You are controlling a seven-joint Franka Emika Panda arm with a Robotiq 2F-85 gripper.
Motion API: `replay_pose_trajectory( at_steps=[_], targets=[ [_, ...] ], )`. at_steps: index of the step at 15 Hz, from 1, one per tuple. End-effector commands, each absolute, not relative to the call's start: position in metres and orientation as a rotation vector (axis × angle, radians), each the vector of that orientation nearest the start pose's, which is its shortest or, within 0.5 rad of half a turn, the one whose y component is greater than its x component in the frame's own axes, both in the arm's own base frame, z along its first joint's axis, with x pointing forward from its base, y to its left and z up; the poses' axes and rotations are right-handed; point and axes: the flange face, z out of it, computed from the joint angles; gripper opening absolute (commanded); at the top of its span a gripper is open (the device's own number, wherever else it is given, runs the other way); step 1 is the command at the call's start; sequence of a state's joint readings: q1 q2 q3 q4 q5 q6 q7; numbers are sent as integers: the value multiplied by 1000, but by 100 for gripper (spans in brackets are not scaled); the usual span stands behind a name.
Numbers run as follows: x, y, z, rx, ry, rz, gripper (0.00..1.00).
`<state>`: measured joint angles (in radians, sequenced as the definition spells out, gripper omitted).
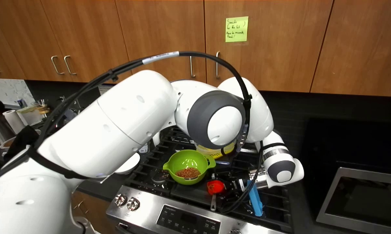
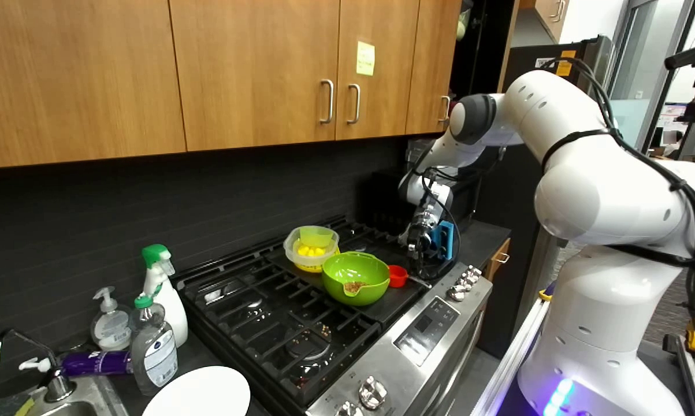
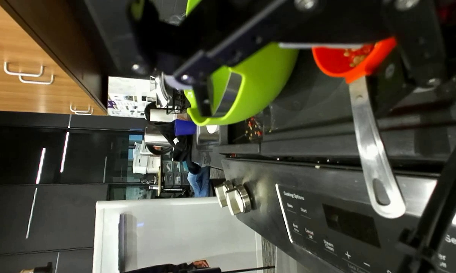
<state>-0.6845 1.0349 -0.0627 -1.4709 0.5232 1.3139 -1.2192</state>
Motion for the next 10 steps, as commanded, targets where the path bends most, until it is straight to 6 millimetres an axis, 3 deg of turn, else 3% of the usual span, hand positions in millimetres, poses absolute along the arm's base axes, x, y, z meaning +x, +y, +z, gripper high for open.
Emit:
replay_pose_trajectory(
  at_steps=[1,10],
  targets=[
    [453,-339,51,-1937,-187,244,100],
    [460,-369,58,-1879,-234,184,100]
  ],
)
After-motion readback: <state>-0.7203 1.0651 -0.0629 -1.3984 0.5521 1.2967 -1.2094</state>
